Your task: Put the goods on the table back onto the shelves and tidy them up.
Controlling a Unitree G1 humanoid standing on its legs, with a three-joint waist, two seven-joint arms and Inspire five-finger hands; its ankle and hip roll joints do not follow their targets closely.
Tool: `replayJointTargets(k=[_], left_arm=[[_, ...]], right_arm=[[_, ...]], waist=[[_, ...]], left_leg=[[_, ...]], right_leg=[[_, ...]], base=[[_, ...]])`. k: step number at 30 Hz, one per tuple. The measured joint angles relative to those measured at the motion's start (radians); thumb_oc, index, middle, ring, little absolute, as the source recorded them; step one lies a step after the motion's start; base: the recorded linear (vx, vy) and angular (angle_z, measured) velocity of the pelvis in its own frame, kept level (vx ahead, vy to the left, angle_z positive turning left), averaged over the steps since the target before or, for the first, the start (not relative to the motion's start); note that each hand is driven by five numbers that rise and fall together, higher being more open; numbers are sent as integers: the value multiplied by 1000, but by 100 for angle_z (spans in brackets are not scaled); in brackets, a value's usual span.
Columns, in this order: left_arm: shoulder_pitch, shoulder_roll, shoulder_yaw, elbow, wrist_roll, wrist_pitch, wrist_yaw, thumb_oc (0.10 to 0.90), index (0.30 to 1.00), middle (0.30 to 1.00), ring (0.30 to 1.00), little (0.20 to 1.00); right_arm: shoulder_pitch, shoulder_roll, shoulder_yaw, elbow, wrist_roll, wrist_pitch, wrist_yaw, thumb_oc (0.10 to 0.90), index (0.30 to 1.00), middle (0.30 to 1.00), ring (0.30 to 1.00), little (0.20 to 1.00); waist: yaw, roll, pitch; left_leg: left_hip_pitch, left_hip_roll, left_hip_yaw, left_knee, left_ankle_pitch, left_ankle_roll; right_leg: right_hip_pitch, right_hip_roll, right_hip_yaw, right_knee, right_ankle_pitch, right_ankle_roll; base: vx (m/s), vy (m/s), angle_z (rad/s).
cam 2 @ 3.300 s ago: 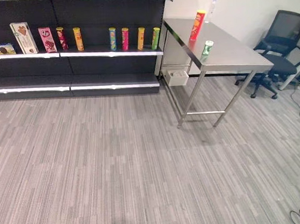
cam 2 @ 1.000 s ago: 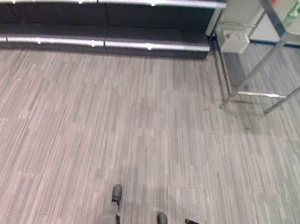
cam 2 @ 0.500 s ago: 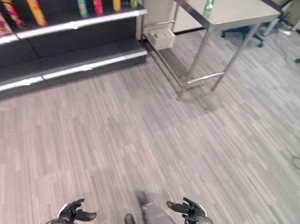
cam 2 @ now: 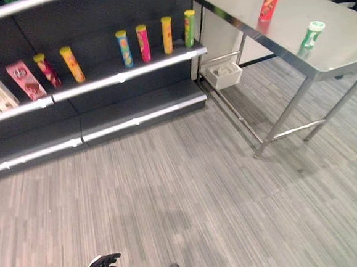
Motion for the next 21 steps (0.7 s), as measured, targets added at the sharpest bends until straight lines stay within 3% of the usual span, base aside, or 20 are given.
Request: replayJointTargets(k=[1,2,4,5,6,7,8,9,10,12,13,14,15,17,18,19,20,21], left_arm=[[-13,1,-24,-30,26,0,3,800,900,900,900,900],[-25,0,-23,-51,28,-2,2,800,900,900,900,900],[-57,15,-47,-58,27,-3,5,800,900,900,900,900],[-67,24,-60,-76,27,-3,8,800,900,900,900,900],[-69,32,-60,-84,27,-3,8,800,900,900,900,900],[-65,33,-61,-85,28,-2,7,800,900,900,900,900],[-53,32,-61,-79,27,-2,8,800,900,900,900,900],[-49,30,-61,-71,27,-2,8,800,900,900,900,900],[-47,15,-33,-49,16,-5,9,800,900,900,900,900],[-25,-14,40,-44,-4,-22,19,800,900,900,900,900],[-17,-18,66,-32,-4,-30,21,800,900,900,900,900],[-41,3,123,-5,-27,-33,26,800,900,900,900,900],[-43,17,162,-7,-36,-33,27,800,900,900,900,900],[-23,48,161,7,-63,-23,28,800,900,900,900,900],[-6,61,158,20,-64,-22,39,800,900,900,900,900],[14,71,136,39,-63,-22,48,800,900,900,900,900],[16,69,128,51,-61,-19,47,800,900,900,900,900],[17,74,109,56,-60,-17,49,800,900,900,900,900]], right_arm=[[-61,-2,6,-35,1,-18,-1,800,900,900,900,900],[-97,3,23,-43,1,-23,-1,800,900,900,900,900],[-132,25,44,-46,0,-22,-7,800,900,900,900,900],[-143,40,53,-43,-5,-21,-14,800,900,900,900,900],[-151,50,61,-43,-8,-21,-17,800,900,900,900,900],[-165,69,76,-53,-23,-30,-21,800,900,900,900,900],[-171,82,76,-49,-29,-32,-27,800,900,900,900,900],[-178,88,75,-31,-39,-30,-27,800,900,900,900,900],[-189,89,60,10,-70,-27,-25,800,900,900,900,900],[-180,66,39,39,-94,-15,-25,800,900,900,900,900],[-161,58,33,48,-105,-14,-25,800,900,900,900,900],[-125,67,9,47,-119,-14,-23,800,900,900,900,900],[-108,70,-21,48,-126,-6,-19,800,900,900,900,900],[-61,69,-64,80,-126,6,-21,800,900,900,900,900],[-48,66,-87,97,-125,9,-23,800,900,900,900,900],[-22,60,-83,116,-124,9,-23,800,900,900,900,900],[-4,59,-83,127,-124,12,-20,800,900,900,900,900],[4,62,-93,135,-120,13,-20,800,900,900,900,900]], waist=[[10,-13,9],[24,-40,23],[54,-117,57],[70,-144,71],[82,-159,77],[90,-185,98],[96,-200,99],[99,-204,103],[135,-204,117],[181,-160,128],[186,-156,123],[187,-188,131],[192,-187,139],[201,-180,142],[205,-172,137],[212,-147,121],[215,-142,101],[216,-140,96]], left_leg=[[-108,-9,18,145,-2,4],[-180,-10,25,177,2,11],[-269,13,76,158,-32,116],[-301,34,93,78,-37,152],[-320,48,90,4,-34,163],[-368,59,61,-159,5,171],[-359,45,38,-328,29,202],[-356,35,2,-455,63,205],[-343,27,-122,-664,150,174],[-347,69,-131,-704,174,138],[-344,80,-110,-694,173,153],[-376,50,-2,-586,233,157],[-374,62,50,-559,237,164],[-295,51,104,-602,245,211],[-244,38,125,-640,246,213],[-219,24,125,-661,238,225],[-218,13,130,-661,233,233],[-214,4,150,-666,220,245]], right_leg=[[32,-35,40,-3,-13,7],[64,-71,74,-3,-18,13],[100,-126,123,-12,-48,22],[112,-141,147,-16,-50,26],[119,-154,163,-20,-57,35],[144,-170,193,-28,-69,58],[152,-188,220,-30,-85,83],[157,-196,243,-30,-95,100],[156,-213,309,-24,-109,124],[185,-202,360,-28,-120,140],[201,-204,361,-32,-144,149],[223,-245,366,-20,-177,156],[204,-243,371,31,-177,159],[202,-256,393,110,-126,192],[208,-270,402,134,-103,207],[186,-269,420,166,-119,244],[173,-261,424,170,-116,250],[161,-257,420,177,-72,264]], base=[[343,31,-59],[479,72,-67],[366,93,-43],[259,101,-48],[374,158,-63],[519,221,-71],[530,218,-74],[389,154,-117],[377,146,-153],[423,203,-153],[539,314,-89],[539,369,-66],[449,371,-52],[248,238,-52],[276,235,-57],[440,330,-48],[413,256,-39],[434,287,-40]])
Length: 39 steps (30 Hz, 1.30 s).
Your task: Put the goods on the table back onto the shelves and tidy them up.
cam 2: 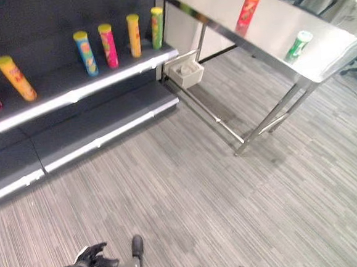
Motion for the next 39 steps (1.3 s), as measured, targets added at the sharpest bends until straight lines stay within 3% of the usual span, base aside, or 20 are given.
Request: replayJointTargets(k=[3,4,6,8,10,11,12,14,16,19,24,26,28,31,32,33,35,36,37,39], left_arm=[[10,-1,-140,-21,42,38,8,800,900,900,900,900],[23,3,-160,-29,43,35,12,800,900,900,900,900],[10,1,-183,-47,45,22,19,800,900,900,900,900],[-24,0,-220,-61,86,4,21,800,900,900,900,900],[-40,-5,-237,-75,123,-7,17,800,900,900,900,900],[-52,18,-208,-73,131,-2,12,800,900,900,900,900],[-64,36,-185,-73,131,2,3,800,900,900,900,900],[-71,20,-155,-56,126,18,-1,800,900,900,900,900],[-108,-10,-157,-35,126,15,-8,800,900,900,900,900],[-148,-58,-170,-45,146,9,-19,800,900,900,900,900],[-30,-119,-205,-62,159,14,-48,800,900,900,900,900],[-7,-119,-203,-64,161,11,-46,800,900,900,900,900],[21,-100,-206,-63,176,5,-47,800,900,900,900,900],[3,-49,-186,-94,175,7,-45,800,900,900,900,900],[-24,-16,-164,-118,162,5,-42,800,900,900,900,900],[-42,-2,-168,-134,154,4,-35,800,900,900,900,900],[-38,5,-165,-143,127,-10,-18,800,900,900,900,900],[-36,-1,-169,-144,120,-10,-17,800,900,900,900,900],[-16,-16,-160,-141,111,-15,-21,800,900,900,900,900],[-20,-45,-156,-151,93,-19,-17,800,900,900,900,900]], right_arm=[[-20,13,20,-13,30,9,19,800,900,900,900,900],[-23,17,16,-32,40,7,27,800,900,900,900,900],[-18,20,64,-86,42,-11,27,800,900,900,900,900],[-16,15,81,-112,39,-19,24,800,900,900,900,900],[-17,16,85,-125,39,-25,25,800,900,900,900,900],[-25,46,95,-151,38,-33,28,800,900,900,900,900],[-28,68,97,-156,38,-43,28,800,900,900,900,900],[-19,65,110,-180,36,-30,30,800,900,900,900,900],[-1,47,104,-156,36,-27,28,800,900,900,900,900],[71,39,71,-104,35,-16,27,800,900,900,900,900],[102,10,71,-1,36,17,28,800,900,900,900,900],[86,0,72,-16,36,17,29,800,900,900,900,900],[22,-28,115,-103,38,-18,34,800,900,900,900,900],[-70,-28,149,-195,33,-58,31,800,900,900,900,900],[-129,-25,179,-207,14,-55,26,800,900,900,900,900],[-144,-22,189,-189,0,-44,21,800,900,900,900,900],[-198,-25,189,-173,-18,-51,10,800,900,900,900,900],[-216,-32,189,-168,-20,-50,6,800,900,900,900,900],[-221,-43,189,-175,-34,-56,6,800,900,900,900,900],[-207,-64,191,-165,-43,-61,7,800,900,900,900,900]], waist=[[-36,52,1],[-38,46,-2],[-59,20,-15],[-81,18,-17],[-89,39,-24],[-122,0,-18],[-132,-32,-12],[-135,-39,-12],[-181,0,0],[-223,3,-1],[-201,135,-84],[-172,122,-89],[-145,112,-109],[-138,60,-106],[-117,-21,-70],[-92,-61,-57],[-55,-118,-41],[-47,-117,-31],[-33,-98,-24],[-20,-54,-10]], left_leg=[[46,-23,98,-34,23,90],[63,-30,132,-34,40,73],[85,-64,208,-36,5,120],[93,-62,256,-37,-25,126],[86,-22,291,-27,-72,59],[25,16,339,117,-198,-27],[-23,56,318,294,-245,86],[42,52,288,225,-235,77],[102,35,279,108,-194,84],[201,-43,198,14,-171,101],[401,-27,158,10,-233,-21],[397,-32,180,117,-222,-58],[307,7,178,406,-227,-125],[188,42,120,599,-224,-138],[88,18,33,784,-236,-100],[48,9,15,815,-252,-87],[-22,-66,-37,647,-269,-43],[-32,-71,-43,571,-274,-34],[-78,-83,-51,423,-254,-28],[-116,-67,-57,302,-164,-26]], right_leg=[[-203,2,-36,351,6,46],[-231,-5,-38,406,-10,51],[-292,-78,-121,379,-1,41],[-325,-80,-212,315,9,40],[-360,21,-236,284,4,21],[-399,92,-216,249,-20,-11],[-421,101,-209,227,-16,18],[-453,130,-299,139,-15,28],[-466,190,-421,-54,38,-16],[-456,178,-459,-217,119,-66],[-298,240,-444,-184,176,-205],[-236,228,-410,-212,188,-228],[-188,220,-359,-211,153,-229],[-166,206,-317,-210,139,-248],[-117,177,-272,-210,92,-273],[-109,165,-254,-209,96,-269],[-74,130,-181,-210,69,-254],[-65,125,-162,-210,68,-249],[-47,127,-134,-210,29,-208],[-19,141,-130,-211,26,-205]], base=[[272,288,-71],[104,157,-121],[186,241,-98],[219,219,-73],[246,107,-81],[304,44,-77],[383,19,-91],[341,-5,-83],[455,-30,1],[414,-67,93],[449,-141,47],[289,-164,-41],[173,-122,-57],[274,-130,-24],[232,3,-21],[269,43,-34],[341,82,-76],[190,50,-90],[106,20,-84],[283,40,-49]])
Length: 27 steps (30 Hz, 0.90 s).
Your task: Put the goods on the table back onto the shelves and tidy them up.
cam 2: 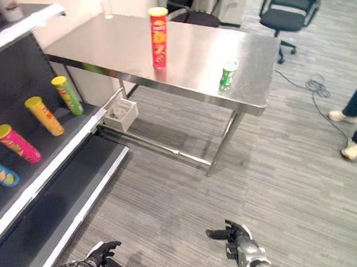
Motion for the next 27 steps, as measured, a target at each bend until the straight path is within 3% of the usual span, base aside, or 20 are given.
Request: replayJointTargets(k=[1,2,3,5,6,7,8,9,10,13,16,18,19,21,22,23,24,26,27], left_arm=[[2,-4,-2,0,0,-2,-1,800,900,900,900,900],[-8,-15,1,18,-2,-18,-4,800,900,900,900,900],[-15,-25,12,32,-14,-21,-5,800,900,900,900,900],[-34,-46,48,44,-17,-22,-4,800,900,900,900,900],[-8,-56,119,53,-19,-22,-7,800,900,900,900,900],[5,-49,133,56,-29,-14,0,800,900,900,900,900],[15,-33,132,60,-36,-10,-2,800,900,900,900,900],[35,-18,145,67,-35,-10,-5,800,900,900,900,900],[56,5,142,89,-35,-9,-3,800,900,900,900,900],[62,30,133,121,-30,2,-4,800,900,900,900,900],[70,45,60,116,-8,12,-5,800,900,900,900,900],[35,42,-1,86,-5,15,5,800,900,900,900,900],[12,48,-11,87,-4,13,13,800,900,900,900,900],[-17,49,-93,52,11,12,28,800,900,900,900,900],[-27,46,-119,33,33,9,32,800,900,900,900,900],[-22,44,-127,4,46,0,35,800,900,900,900,900],[-29,43,-120,-15,45,-7,35,800,900,900,900,900],[-33,43,-95,-16,42,-9,36,800,900,900,900,900],[-33,45,-80,-8,42,-8,36,800,900,900,900,900]], right_arm=[[1,-3,0,1,-3,2,-1,800,900,900,900,900],[14,1,-3,63,-13,14,-1,800,900,900,900,900],[15,1,-9,104,-13,19,0,800,900,900,900,900],[43,-3,-34,151,-13,32,-1,800,900,900,900,900],[114,-4,-83,169,-24,40,11,800,900,900,900,900],[148,8,-80,168,-30,43,11,800,900,900,900,900],[179,18,-80,162,-36,45,18,800,900,900,900,900],[205,28,-88,163,-37,46,23,800,900,900,900,900],[242,36,-104,160,-37,46,24,800,900,900,900,900],[270,53,-111,154,-35,51,35,800,900,900,900,900],[271,58,-101,116,-32,51,34,800,900,900,900,900],[232,74,-71,39,-25,44,36,800,900,900,900,900],[212,80,-55,25,-22,36,34,800,900,900,900,900],[158,90,-16,-16,-14,27,34,800,900,900,900,900],[141,97,-8,-23,-14,15,34,800,900,900,900,900],[139,112,-2,-27,-14,-3,35,800,900,900,900,900],[140,118,-3,-24,-14,-5,35,800,900,900,900,900],[141,121,-3,-13,-12,-1,35,800,900,900,900,900],[147,119,-7,-8,-10,0,33,800,900,900,900,900]], waist=[[-2,7,3],[6,18,8],[20,32,17],[32,60,37],[45,109,32],[53,107,36],[55,101,39],[54,92,35],[49,74,10],[33,41,-20],[28,44,-44],[20,46,-44],[18,45,-44],[11,54,-35],[19,62,-31],[29,68,-36],[29,71,-41],[30,83,-49],[22,82,-50]], left_leg=[[-6,1,-13,-31,28,10],[-15,-22,-96,-222,128,7],[-19,-16,-104,-313,177,3],[-40,-4,-100,-337,211,1],[10,47,-68,-337,174,15],[49,45,-34,-337,262,67],[87,35,-35,-337,269,80],[122,23,-31,-337,268,85],[150,-1,-27,-337,261,97],[193,-44,-9,-337,221,152],[209,-55,22,-336,212,182],[206,-49,41,-333,196,165],[203,-49,48,-333,190,161],[208,-49,87,-334,173,180],[221,-48,108,-334,157,182],[243,-47,128,-334,143,178],[248,-43,130,-334,124,160],[239,-20,135,-334,105,122],[242,-17,131,-333,116,129]], right_leg=[[8,0,-2,0,-8,5],[28,-17,43,0,-64,33],[39,-22,67,0,-77,36],[72,-30,69,1,-98,29],[140,-18,99,5,-137,33],[164,-19,104,39,-156,61],[170,-23,92,87,-164,77],[172,-31,79,135,-168,87],[166,-41,78,175,-178,135],[145,-61,59,235,-193,160],[52,-70,56,390,-203,221],[-98,-64,35,571,-183,275],[-152,-65,32,636,-181,277],[-268,-109,-46,733,-161,280],[-292,-146,-108,715,-158,270],[-288,-194,-199,620,-138,258],[-284,-197,-224,557,-131,262],[-268,-170,-287,382,-100,234],[-267,-152,-296,316,-82,244]], base=[[468,31,-29],[348,12,-41],[529,89,-55],[517,156,-51],[436,191,-71],[306,160,-91],[451,180,-81],[438,138,-84],[586,176,-63],[265,75,-46],[131,34,-47],[26,34,-49],[103,100,-37],[139,71,-43],[142,-30,-67],[153,-53,-50],[154,-55,-36],[155,-106,-23],[191,-162,-22]])
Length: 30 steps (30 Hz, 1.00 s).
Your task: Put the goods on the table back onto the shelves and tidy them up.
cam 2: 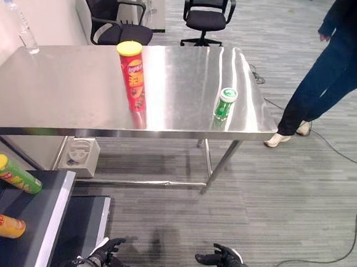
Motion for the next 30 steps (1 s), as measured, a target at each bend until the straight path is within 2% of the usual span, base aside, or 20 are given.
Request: replayJointTargets(k=[1,3,4,5,6,7,8,9,11,12,14,16,17,18,19,21,23,26,29,30], left_arm=[[-6,-1,3,11,-5,1,-1,800,900,900,900,900],[-17,-5,13,58,-14,2,4,800,900,900,900,900],[-16,-6,14,68,-14,2,6,800,900,900,900,900],[-12,-5,15,70,-12,1,7,800,900,900,900,900],[-17,11,24,65,-7,-2,6,800,900,900,900,900],[1,9,41,49,4,-8,5,800,900,900,900,900],[37,-15,64,78,27,-1,-3,800,900,900,900,900],[54,-14,75,92,35,-1,-7,800,900,900,900,900],[80,8,125,118,34,6,-2,800,900,900,900,900],[83,15,131,118,33,10,-2,800,900,900,900,900],[92,28,161,115,33,11,1,800,900,900,900,900],[103,30,169,105,48,11,-5,800,900,900,900,900],[100,29,159,101,60,11,-2,800,900,900,900,900],[99,29,160,72,65,9,-8,800,900,900,900,900],[106,20,162,20,76,0,-14,800,900,900,900,900],[109,-6,199,-20,84,-2,-18,800,900,900,900,900],[102,-14,198,-12,84,-3,-22,800,900,900,900,900],[80,-17,207,-23,83,-2,-21,800,900,900,900,900],[104,-30,227,-23,84,6,-22,800,900,900,900,900],[110,-48,225,-23,107,23,-23,800,900,900,900,900]], right_arm=[[14,-3,-19,-4,4,4,1,800,900,900,900,900],[24,-15,-57,4,28,15,-11,800,900,900,900,900],[43,-20,-57,6,42,18,-19,800,900,900,900,900],[56,-21,-59,7,51,21,-23,800,900,900,900,900],[58,-10,-64,8,62,22,-22,800,900,900,900,900],[90,-15,-96,42,76,32,-24,800,900,900,900,900],[92,-35,-137,55,93,29,-23,800,900,900,900,900],[95,-42,-159,57,95,29,-21,800,900,900,900,900],[109,-42,-193,102,97,38,-21,800,900,900,900,900],[116,-45,-203,108,103,38,-21,800,900,900,900,900],[122,-59,-227,114,129,36,-23,800,900,900,900,900],[123,-116,-320,75,146,54,-7,800,900,900,900,900],[120,-143,-319,59,162,32,-24,800,900,900,900,900],[119,-189,-338,2,168,33,-41,800,900,900,900,900],[172,-258,-395,-159,164,37,-68,800,900,900,900,900],[269,-316,-559,-509,118,-15,-172,800,900,900,900,900],[267,-354,-593,-571,80,-92,-245,800,900,900,900,900],[314,-369,-677,-707,18,-100,-352,800,900,900,900,900],[356,-359,-726,-856,-51,-92,-432,800,900,900,900,900],[397,-350,-773,-972,-117,-77,-482,800,900,900,900,900]], waist=[[-2,-6,-1],[-32,5,4],[-39,4,7],[-47,-12,16],[-66,-74,42],[-76,-102,56],[-54,-56,50],[-56,-38,45],[-56,-45,36],[-54,-46,34],[-53,-44,31],[-57,-30,24],[-55,-43,31],[-60,-41,29],[-69,-10,25],[-94,17,25],[-106,13,18],[-108,-1,13],[-113,5,21],[-135,12,42]], left_leg=[[-1,0,-3,0,-6,-9],[7,11,-9,0,-10,-18],[10,14,-16,16,-10,-20],[-7,4,-18,74,-25,-46],[-47,-37,-18,174,-59,-37],[2,-25,9,117,-82,63],[72,7,20,39,-56,17],[88,18,18,24,-53,13],[134,26,4,8,-65,-8],[153,34,-6,1,-68,-16],[173,57,-4,1,-70,-52],[193,90,-2,13,-80,-90],[177,98,-2,47,-99,-113],[172,112,3,36,-93,-116],[160,166,14,11,-52,-150],[157,187,-10,15,-62,-152],[171,205,-20,3,-61,-156],[152,235,-59,-2,-62,-158],[145,253,-63,0,-52,-173],[128,256,-63,22,-45,-188]], right_leg=[[-9,9,-4,-29,8,-9],[-17,54,-8,-203,95,-27],[-36,79,-10,-264,168,-47],[-47,72,3,-295,227,-89],[-49,12,49,-300,304,-132],[-62,-63,121,-257,375,-45],[-42,-30,194,-299,363,-16],[-32,-19,191,-299,353,-1],[16,-26,163,-323,352,0],[38,-29,156,-324,324,19],[71,-8,169,-319,272,-10],[101,23,148,-321,240,-49],[108,22,152,-315,233,-58],[111,25,148,-315,229,-66],[108,53,142,-316,223,-72],[120,71,128,-324,211,-89],[134,87,116,-324,195,-100],[132,111,84,-324,192,-115],[131,124,66,-324,189,-128],[142,114,29,-323,194,-136]], base=[[145,-140,-7],[136,-127,7],[129,-109,21],[189,-177,38],[182,-185,76],[352,-367,33],[355,-396,7],[234,-278,-29],[124,-234,22],[182,-366,35],[115,-261,21],[23,-152,3],[7,-215,2],[7,-214,13],[34,-251,2],[56,-227,16],[41,-172,19],[27,-117,29],[12,-67,24],[-15,-22,55]])
